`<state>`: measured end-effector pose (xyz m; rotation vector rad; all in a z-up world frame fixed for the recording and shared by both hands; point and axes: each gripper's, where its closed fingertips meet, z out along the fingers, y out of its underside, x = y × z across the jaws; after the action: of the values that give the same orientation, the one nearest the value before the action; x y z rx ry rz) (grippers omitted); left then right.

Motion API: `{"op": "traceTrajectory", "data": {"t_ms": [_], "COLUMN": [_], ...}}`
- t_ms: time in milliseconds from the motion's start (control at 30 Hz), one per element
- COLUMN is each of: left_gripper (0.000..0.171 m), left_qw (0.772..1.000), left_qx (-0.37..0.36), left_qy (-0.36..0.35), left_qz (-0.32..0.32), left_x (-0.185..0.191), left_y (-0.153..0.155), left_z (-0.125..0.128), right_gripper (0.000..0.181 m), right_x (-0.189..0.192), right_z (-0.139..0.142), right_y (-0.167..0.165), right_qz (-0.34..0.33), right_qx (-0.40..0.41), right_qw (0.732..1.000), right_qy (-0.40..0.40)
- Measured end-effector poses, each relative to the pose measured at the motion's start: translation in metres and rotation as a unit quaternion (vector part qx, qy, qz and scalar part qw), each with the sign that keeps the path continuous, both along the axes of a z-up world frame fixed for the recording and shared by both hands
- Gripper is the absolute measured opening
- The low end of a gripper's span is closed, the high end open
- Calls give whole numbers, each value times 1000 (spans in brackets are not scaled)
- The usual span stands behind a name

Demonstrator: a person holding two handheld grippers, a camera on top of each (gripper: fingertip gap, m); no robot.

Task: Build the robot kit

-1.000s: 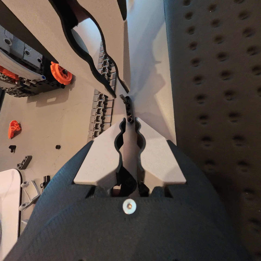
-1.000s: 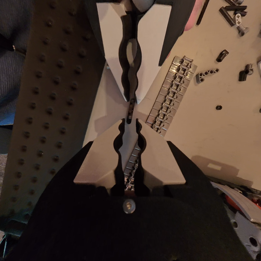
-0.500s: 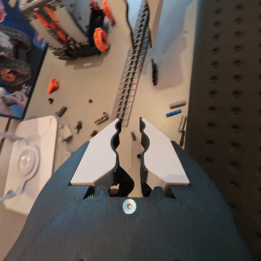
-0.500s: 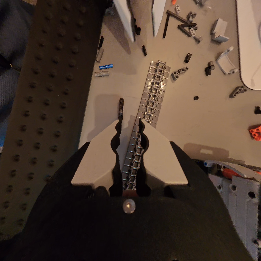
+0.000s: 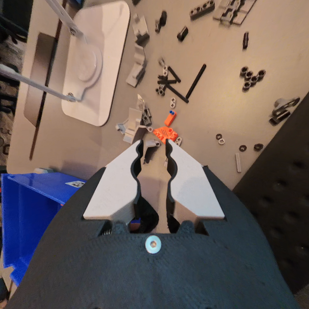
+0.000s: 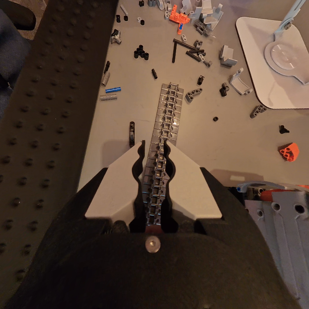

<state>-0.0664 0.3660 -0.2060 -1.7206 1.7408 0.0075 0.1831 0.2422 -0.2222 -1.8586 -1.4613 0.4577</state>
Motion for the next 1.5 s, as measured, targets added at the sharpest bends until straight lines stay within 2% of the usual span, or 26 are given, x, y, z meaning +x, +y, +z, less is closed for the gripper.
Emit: {"op": "traceTrajectory", "data": {"t_ms": [100, 333, 500, 667, 733, 800, 833, 900, 967, 1033, 1100, 1200, 1267, 1300, 1367, 1500], "left_gripper": [29, 23, 10, 11, 24, 39, 47, 48, 46, 44, 42, 33, 40, 38, 44, 57], "left_qw": [999, 998, 998, 997, 998, 995, 992, 991, 990, 986, 982, 974, 972, 969, 964, 956], "left_qx": [-49, -59, -58, -66, -53, -79, -91, -70, -20, 42, 66, 66, -12, -22, -65, -109], "left_qy": [12, 37, 20, -5, -14, -34, -54, -93, -132, -158, -145, -88, -64, -54, -27, 7], "left_qz": [5, 10, 0, -36, -41, -53, -62, -63, -42, 23, 98, 197, 224, 238, 257, 272], "left_x": [1, 4, 20, 49, 56, 57, 55, 42, 19, -18, -60, -117, -134, -142, -153, -162], "left_y": [-8, -2, -5, -26, -29, -41, -47, -45, -25, 19, 73, 156, 188, 206, 224, 242], "left_z": [-21, -50, -52, -53, -49, -36, -22, 15, 61, 102, 116, 100, 66, 54, 24, -14], "right_gripper": [19, 19, 18, 18, 17, 18, 18, 17, 17, 17, 16, 9, 10, 10, 10, 10], "right_x": [0, 2, 3, 8, 9, 9, 9, 9, 10, 10, 12, 12, 14, 15, 17, 19], "right_z": [-3, -9, -10, -13, -14, -15, -15, -13, -11, -8, -6, -1, -2, -4, -7, -7], "right_y": [-1, 0, 0, 0, -1, -1, -1, -1, 0, 2, 4, 3, 4, 5, 5, 6], "right_qz": [2, 4, 5, 2, 3, 4, 4, 4, 3, 1, -1, 9, 7, 6, 4, 5], "right_qx": [-2, -5, -3, -9, -10, -11, -11, -11, -10, -11, -6, 5, 3, 1, -3, -13], "right_qw": [1000, 1000, 1000, 1000, 1000, 1000, 1000, 1000, 999, 999, 999, 997, 997, 998, 998, 996], "right_qy": [2, 2, 3, 8, 11, 15, 18, 27, 37, 46, 52, 71, 72, 70, 70, 84]}}
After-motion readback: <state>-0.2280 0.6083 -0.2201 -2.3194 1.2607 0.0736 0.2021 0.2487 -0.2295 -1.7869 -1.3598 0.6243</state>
